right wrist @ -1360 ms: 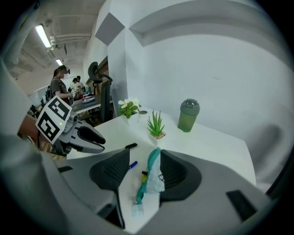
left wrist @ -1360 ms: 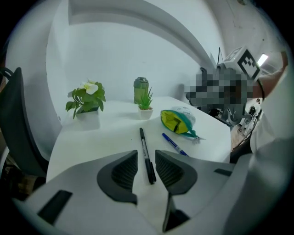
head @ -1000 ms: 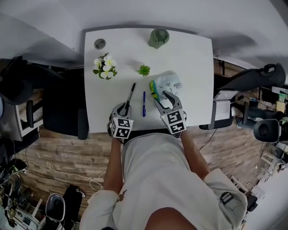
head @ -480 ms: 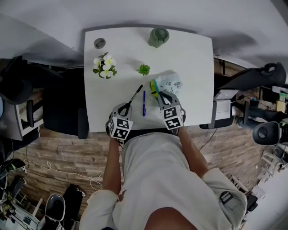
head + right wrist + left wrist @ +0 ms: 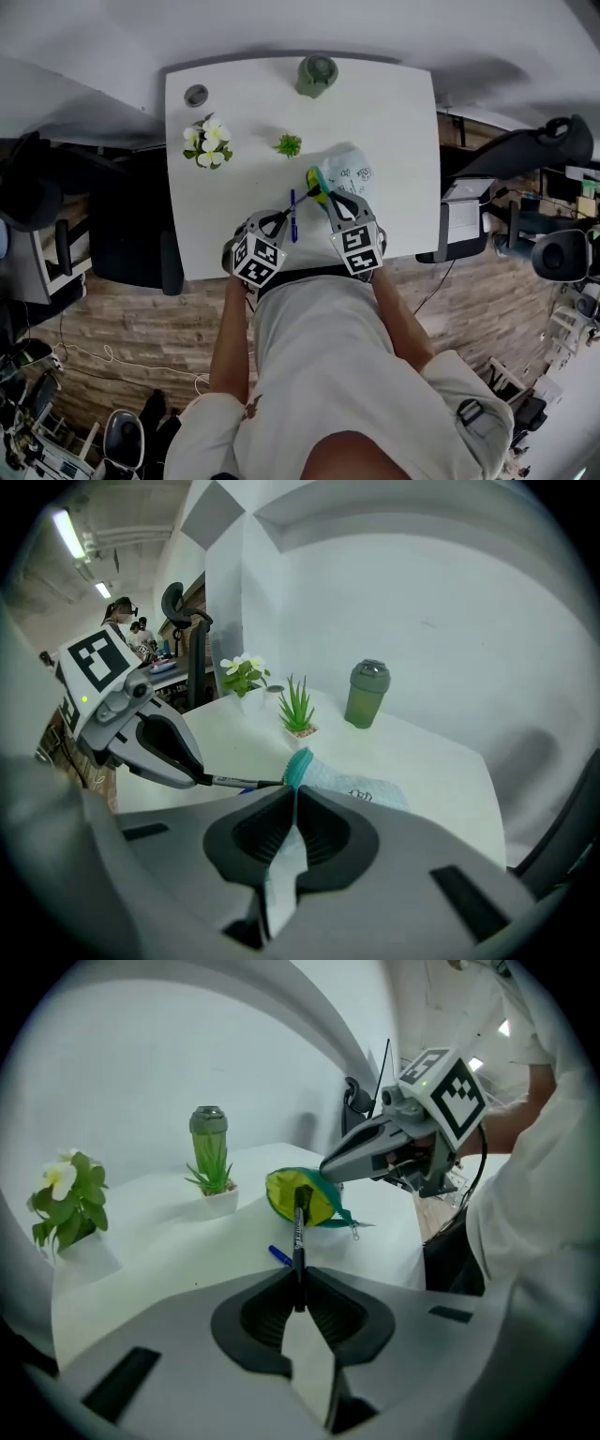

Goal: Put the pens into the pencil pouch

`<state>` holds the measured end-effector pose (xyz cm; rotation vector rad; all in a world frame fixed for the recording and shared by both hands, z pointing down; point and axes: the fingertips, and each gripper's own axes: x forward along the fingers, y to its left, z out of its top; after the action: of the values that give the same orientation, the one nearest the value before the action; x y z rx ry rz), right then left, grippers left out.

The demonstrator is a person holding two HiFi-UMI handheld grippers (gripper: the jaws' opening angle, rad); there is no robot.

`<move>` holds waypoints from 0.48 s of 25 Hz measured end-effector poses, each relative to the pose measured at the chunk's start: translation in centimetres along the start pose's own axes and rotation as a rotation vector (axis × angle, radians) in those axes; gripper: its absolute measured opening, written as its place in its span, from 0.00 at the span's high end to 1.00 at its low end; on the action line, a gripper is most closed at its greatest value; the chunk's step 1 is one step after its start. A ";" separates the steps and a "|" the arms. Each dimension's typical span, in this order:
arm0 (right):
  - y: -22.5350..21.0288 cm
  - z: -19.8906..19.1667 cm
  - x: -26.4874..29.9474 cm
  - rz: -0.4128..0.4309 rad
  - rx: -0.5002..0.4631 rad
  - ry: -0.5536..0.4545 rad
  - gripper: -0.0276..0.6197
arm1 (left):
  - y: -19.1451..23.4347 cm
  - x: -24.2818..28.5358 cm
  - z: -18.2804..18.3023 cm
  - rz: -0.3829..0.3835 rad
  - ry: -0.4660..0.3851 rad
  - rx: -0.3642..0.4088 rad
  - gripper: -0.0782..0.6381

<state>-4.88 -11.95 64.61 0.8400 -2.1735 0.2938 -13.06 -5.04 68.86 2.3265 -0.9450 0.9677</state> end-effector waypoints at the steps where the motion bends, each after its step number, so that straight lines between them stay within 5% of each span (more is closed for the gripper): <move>1: 0.0 0.1 -0.1 0.001 0.002 -0.006 0.93 | -0.1 0.4 0.3 -0.009 0.002 0.008 0.84; 12: -0.2 0.1 -0.5 0.016 0.007 -0.006 0.93 | -0.5 4.1 4.2 -0.083 0.023 0.092 0.84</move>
<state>-4.50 -11.89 64.15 0.8281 -2.1870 0.3071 -8.79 -9.00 69.07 2.4052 -0.8033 1.0214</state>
